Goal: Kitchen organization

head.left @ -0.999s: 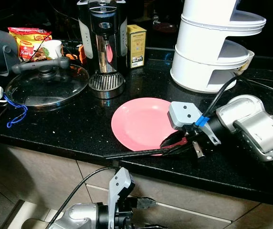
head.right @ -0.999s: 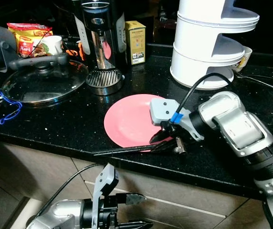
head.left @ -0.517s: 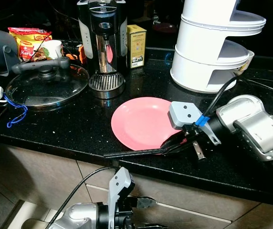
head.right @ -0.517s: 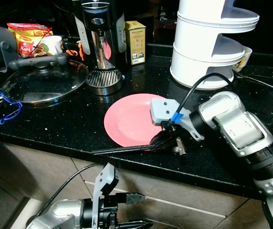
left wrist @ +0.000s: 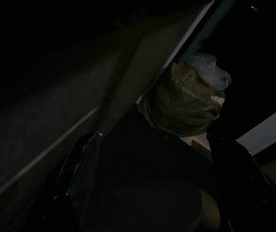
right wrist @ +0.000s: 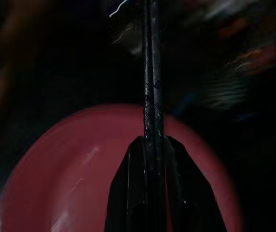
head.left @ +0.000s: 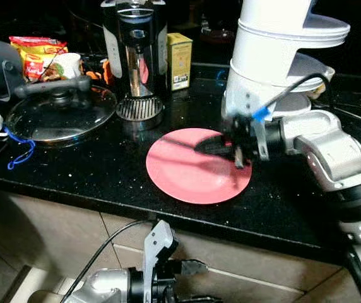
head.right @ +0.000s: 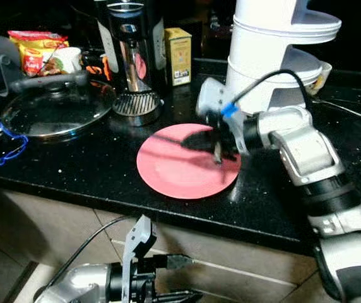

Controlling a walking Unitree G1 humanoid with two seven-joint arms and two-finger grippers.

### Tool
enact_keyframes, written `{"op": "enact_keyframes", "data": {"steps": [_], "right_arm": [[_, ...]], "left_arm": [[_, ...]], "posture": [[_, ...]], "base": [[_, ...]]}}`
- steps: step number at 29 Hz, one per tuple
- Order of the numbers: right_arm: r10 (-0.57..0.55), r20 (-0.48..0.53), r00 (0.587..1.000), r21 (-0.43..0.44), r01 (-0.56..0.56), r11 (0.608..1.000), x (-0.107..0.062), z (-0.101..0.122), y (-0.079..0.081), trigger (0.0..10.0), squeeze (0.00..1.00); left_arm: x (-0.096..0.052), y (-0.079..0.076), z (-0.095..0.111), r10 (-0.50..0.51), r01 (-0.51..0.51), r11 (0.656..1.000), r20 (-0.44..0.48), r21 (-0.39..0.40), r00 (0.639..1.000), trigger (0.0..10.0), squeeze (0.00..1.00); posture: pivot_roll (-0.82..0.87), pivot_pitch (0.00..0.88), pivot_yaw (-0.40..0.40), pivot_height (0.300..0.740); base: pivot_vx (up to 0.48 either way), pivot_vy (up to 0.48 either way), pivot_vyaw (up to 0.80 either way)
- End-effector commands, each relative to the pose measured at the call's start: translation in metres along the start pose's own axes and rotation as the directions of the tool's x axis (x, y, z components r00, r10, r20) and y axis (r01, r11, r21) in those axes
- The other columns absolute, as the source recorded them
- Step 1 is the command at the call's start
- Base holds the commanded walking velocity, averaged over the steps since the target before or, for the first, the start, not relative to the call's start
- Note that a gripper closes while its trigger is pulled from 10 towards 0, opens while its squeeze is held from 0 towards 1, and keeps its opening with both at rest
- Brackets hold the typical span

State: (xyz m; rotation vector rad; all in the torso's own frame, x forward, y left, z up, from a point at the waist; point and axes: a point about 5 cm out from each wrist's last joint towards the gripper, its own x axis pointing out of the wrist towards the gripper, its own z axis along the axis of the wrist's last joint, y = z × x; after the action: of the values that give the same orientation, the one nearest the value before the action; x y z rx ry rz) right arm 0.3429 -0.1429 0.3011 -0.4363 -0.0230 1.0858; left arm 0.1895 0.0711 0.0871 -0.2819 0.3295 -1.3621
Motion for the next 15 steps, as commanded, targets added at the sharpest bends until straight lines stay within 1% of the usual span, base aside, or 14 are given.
{"op": "enact_keyframes", "data": {"steps": [1,3,5,7,8,9,11,12,14,15], "right_arm": [[-0.100,0.092,0.991,0.026,0.098,0.995,-0.007,0.010,-0.010,10.0,0.00],[-0.192,0.177,0.965,0.120,0.173,0.978,-0.011,0.012,-0.016,10.0,0.00],[-0.245,0.264,0.933,0.193,0.198,0.961,-0.017,0.013,-0.019,10.0,0.00],[-0.282,0.324,0.903,0.218,0.218,0.951,-0.021,0.015,-0.020,10.0,0.00],[-0.300,0.363,0.882,0.250,0.218,0.943,-0.025,0.017,-0.021,10.0,0.00],[-0.300,0.363,0.882,0.250,0.218,0.943,-0.025,0.017,-0.021,10.0,0.00],[-0.350,0.413,0.841,0.294,0.240,0.925,-0.031,0.018,-0.023,10.0,0.00],[-0.404,0.428,0.808,0.331,0.277,0.902,-0.035,0.018,-0.026,10.0,0.00],[-0.525,0.418,0.741,0.390,0.376,0.841,-0.041,0.014,-0.034,10.0,0.00],[-0.525,0.418,0.741,0.390,0.376,0.841,-0.041,0.014,-0.034,10.0,0.00]], "left_arm": [[-0.002,-0.003,0.004,-0.003,0.003,1.000,0.017,0.022,1.000,10.0,0.00],[-0.003,-0.010,0.007,-0.054,0.054,0.999,0.036,0.006,0.998,10.0,0.00],[-0.003,-0.019,0.009,-0.115,0.115,0.993,0.047,-0.010,0.992,10.0,0.00],[-0.003,-0.023,0.010,-0.143,0.144,0.990,0.051,-0.015,0.988,10.0,0.00],[-0.004,-0.024,0.012,-0.148,0.149,0.989,0.061,-0.015,0.987,10.0,0.00],[-0.004,-0.024,0.012,-0.148,0.149,0.989,0.061,-0.015,0.987,10.0,0.00],[-0.006,-0.024,0.018,-0.151,0.152,0.988,0.083,-0.008,0.985,10.0,0.00],[-0.007,-0.023,0.023,-0.142,0.143,0.990,0.101,0.003,0.985,10.0,0.00],[-0.008,-0.020,0.031,-0.119,0.117,0.993,0.128,0.027,0.985,10.0,0.00],[-0.008,-0.020,0.031,-0.119,0.117,0.993,0.128,0.027,0.985,10.0,0.00]], "posture": [[0.01,0.000,-0.013,0.740],[0.01,0.000,-0.011,0.740],[0.01,0.000,-0.010,0.740],[0.01,0.000,-0.010,0.740],[0.00,0.000,-0.007,0.740],[0.00,0.000,-0.007,0.740],[0.00,0.000,-0.009,0.740],[0.00,0.000,-0.009,0.740],[0.00,0.000,-0.008,0.740],[0.00,0.000,-0.008,0.740]], "base": [[0.000,0.000,0.00],[0.000,0.000,0.00],[0.000,0.000,0.00],[0.000,0.000,0.00],[0.000,0.000,0.00],[0.000,0.000,0.00],[0.000,0.000,0.00],[0.000,0.000,0.00],[0.000,0.000,0.00],[0.000,0.000,0.00]]}}
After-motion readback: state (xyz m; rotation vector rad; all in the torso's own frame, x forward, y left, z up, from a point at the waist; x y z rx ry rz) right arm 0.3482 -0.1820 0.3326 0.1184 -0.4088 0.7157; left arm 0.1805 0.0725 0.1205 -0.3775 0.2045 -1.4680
